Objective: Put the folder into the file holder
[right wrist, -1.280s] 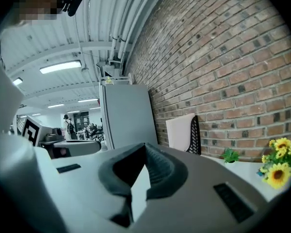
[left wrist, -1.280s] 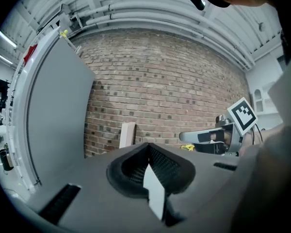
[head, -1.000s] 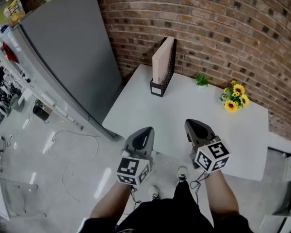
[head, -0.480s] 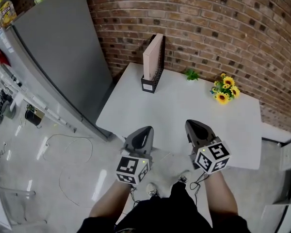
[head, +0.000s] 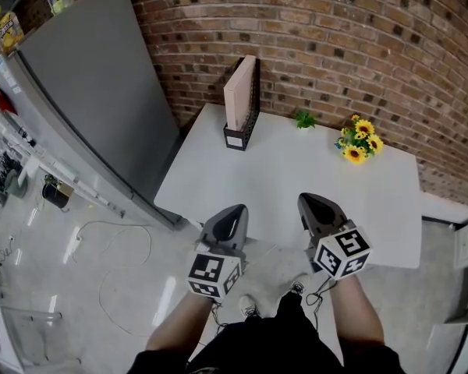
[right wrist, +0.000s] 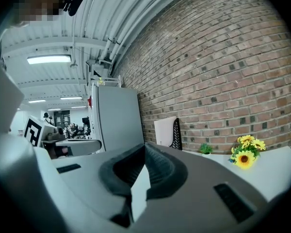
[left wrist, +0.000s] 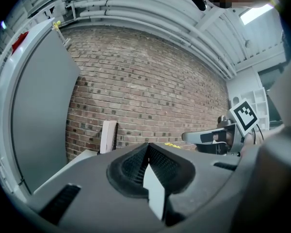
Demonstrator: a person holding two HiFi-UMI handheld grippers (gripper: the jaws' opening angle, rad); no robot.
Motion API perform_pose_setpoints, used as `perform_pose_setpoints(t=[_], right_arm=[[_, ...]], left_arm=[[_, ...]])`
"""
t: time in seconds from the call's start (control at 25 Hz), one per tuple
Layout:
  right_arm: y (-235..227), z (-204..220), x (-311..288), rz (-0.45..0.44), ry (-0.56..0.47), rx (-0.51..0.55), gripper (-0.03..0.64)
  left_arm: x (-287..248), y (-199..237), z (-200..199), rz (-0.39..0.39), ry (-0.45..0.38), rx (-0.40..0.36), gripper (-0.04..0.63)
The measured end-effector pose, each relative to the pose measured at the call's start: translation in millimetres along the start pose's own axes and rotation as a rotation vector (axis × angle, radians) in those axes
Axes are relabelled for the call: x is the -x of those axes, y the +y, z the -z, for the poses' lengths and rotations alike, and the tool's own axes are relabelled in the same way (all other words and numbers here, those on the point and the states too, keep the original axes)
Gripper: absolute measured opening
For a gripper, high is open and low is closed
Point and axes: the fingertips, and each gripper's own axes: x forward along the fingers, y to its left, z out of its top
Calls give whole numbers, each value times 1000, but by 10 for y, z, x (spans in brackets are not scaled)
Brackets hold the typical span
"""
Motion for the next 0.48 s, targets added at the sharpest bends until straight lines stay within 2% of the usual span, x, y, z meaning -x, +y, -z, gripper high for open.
perform_pose_setpoints(t=[0.48], right_arm=[[24,-20,0,-1,-4,0,3]], left_arm=[[25,2,-10,1,-1,0,6]])
